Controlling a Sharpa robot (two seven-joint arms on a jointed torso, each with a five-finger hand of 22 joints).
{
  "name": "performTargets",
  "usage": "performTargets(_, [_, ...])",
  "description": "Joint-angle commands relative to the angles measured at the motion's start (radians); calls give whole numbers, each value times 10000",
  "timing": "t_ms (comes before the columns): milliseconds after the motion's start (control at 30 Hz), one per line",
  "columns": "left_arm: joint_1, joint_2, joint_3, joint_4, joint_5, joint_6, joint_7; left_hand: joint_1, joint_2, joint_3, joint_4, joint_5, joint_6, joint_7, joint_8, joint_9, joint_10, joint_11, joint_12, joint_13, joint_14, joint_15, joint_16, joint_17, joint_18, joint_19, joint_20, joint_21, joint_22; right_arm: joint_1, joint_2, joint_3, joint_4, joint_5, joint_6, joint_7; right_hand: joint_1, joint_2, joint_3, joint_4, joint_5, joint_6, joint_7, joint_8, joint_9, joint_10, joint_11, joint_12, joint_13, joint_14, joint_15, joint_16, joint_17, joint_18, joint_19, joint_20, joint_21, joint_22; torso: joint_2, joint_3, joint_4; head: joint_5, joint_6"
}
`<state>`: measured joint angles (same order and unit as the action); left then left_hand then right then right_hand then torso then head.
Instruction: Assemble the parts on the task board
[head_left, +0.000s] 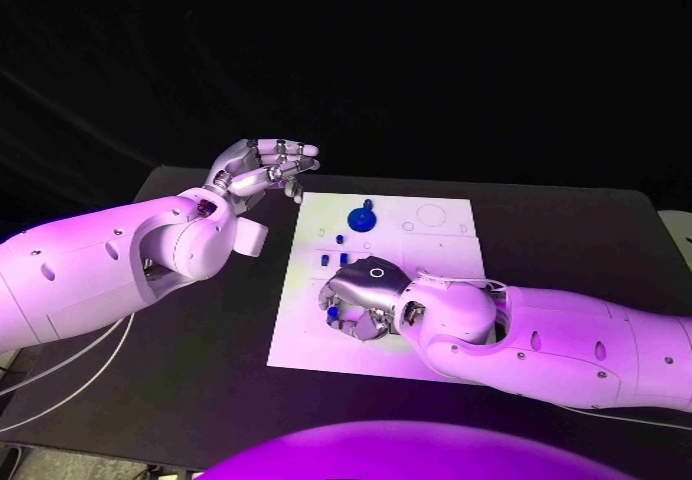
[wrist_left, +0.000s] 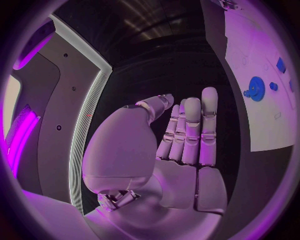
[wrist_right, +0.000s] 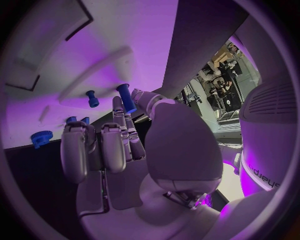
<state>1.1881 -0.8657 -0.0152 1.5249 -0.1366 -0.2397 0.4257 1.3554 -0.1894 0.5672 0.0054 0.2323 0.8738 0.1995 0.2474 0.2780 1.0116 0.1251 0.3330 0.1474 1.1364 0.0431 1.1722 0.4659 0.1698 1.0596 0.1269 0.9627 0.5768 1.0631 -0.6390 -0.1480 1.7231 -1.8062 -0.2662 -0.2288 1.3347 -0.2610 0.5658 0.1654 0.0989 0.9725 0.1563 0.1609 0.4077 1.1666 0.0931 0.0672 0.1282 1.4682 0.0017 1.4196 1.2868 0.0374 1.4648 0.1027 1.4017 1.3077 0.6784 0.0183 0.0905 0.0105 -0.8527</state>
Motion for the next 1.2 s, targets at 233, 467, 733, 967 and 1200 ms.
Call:
performTargets(233, [5,-13,5,27,27,152,28,70,27,7,-41,56,-79,-2,-5,-17,-76,17,34,14,-73,-2,-2,-11,157,-14,13,-41,-12,-12,-199,-3,218,-499,-728,-187,-84,-35,-645,15,38,-561,-68,-316,-103,-736,9,117,-78,313,83,-267,-410,217,6,79,-656,769,8,12,0,-48,25])
performTargets(467, [4,-34,2,13,27,146,24,70,27,7,-41,56,-79,-2,-5,-17,-76,17,34,14,-73,-2,-2,-11,157,-14,13,-41,-12,-1,-844,51,890,-458,-1732,22,995,509,-4037,1087,336,-1129,-428,-505,-132,-1877,95,1078,-108,75,152,-570,-1024,432,-324,126,-1828,-83,-7,11,-9,-163,67])
performTargets(733, [3,-55,-12,14,28,145,23,51,35,-8,-34,52,-94,-2,2,-22,-120,20,77,24,-87,3,15,-24,156,-19,19,-48,-17,412,-2410,167,1740,1607,-2658,393,1291,940,-4235,1239,446,-504,-48,-163,-17,-826,-100,2259,156,309,-17,-226,-531,234,111,-31,-968,597,-14,0,-31,-513,148])
performTargets(967, [3,-84,-42,59,30,155,14,50,33,-10,-35,52,-95,-2,2,-23,-126,20,79,24,-88,4,16,-25,156,-19,20,-48,-17,938,-4307,163,1983,4813,-1849,-209,409,888,-4089,1206,1081,396,-530,738,518,1266,-749,6280,4215,675,-545,659,917,-187,792,-502,958,2095,-48,-19,-94,-933,207])
performTargets(1200, [3,-127,-56,102,30,155,17,50,33,-10,-35,52,-95,-2,2,-23,-126,20,79,24,-88,4,16,-25,156,-19,20,-48,-17,912,-5323,62,2366,4659,-1566,-1098,76,961,-4229,1254,1314,104,-512,1135,1108,1542,-703,10530,9434,785,-491,981,1546,-296,944,-461,1392,2427,-57,3,-197,-1042,229])
